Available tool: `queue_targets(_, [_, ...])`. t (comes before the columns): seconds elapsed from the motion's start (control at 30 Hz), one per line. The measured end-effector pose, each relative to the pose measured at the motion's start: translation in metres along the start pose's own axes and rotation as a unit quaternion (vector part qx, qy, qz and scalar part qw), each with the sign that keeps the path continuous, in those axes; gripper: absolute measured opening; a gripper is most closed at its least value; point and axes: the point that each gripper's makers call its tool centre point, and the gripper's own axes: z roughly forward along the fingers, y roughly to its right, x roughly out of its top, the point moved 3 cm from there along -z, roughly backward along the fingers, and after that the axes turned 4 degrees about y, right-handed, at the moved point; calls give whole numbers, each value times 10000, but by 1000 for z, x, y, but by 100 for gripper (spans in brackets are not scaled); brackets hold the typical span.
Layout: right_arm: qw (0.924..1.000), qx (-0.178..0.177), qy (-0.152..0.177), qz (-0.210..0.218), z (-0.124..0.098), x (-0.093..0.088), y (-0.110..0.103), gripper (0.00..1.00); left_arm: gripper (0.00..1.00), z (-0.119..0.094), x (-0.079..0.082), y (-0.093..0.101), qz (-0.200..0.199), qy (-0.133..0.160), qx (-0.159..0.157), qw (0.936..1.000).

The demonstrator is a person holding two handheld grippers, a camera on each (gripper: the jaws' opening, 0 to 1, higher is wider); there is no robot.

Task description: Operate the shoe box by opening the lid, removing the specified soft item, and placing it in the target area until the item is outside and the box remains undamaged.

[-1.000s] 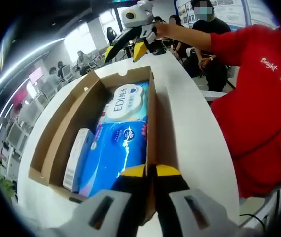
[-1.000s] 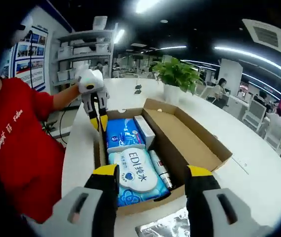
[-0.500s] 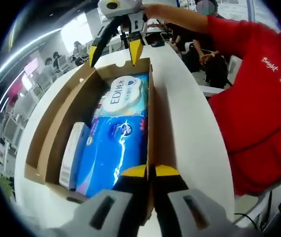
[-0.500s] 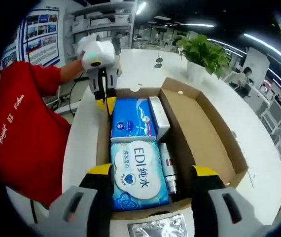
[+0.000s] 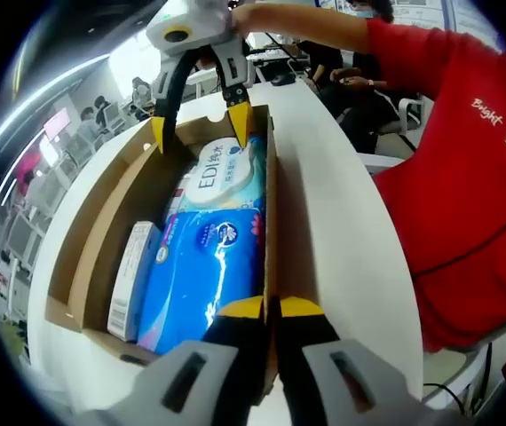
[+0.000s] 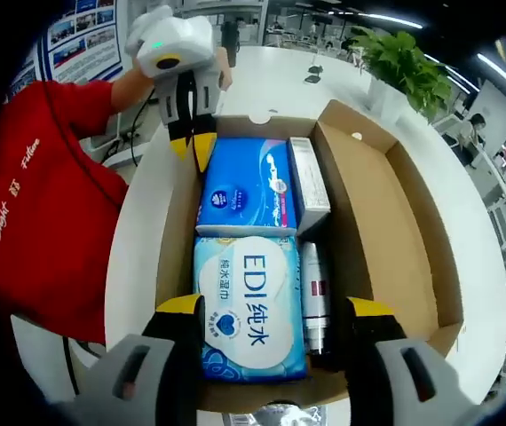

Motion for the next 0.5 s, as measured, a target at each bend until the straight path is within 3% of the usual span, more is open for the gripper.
queue_targets(0.1, [9998,183,-7,101,4,1,-5,66,3,0,1,1,7,3,5,10000])
queue_targets(0.5, [9960,705,-544,120,26,-6,-22,67,3,0,-1,0,34,29,36,10000])
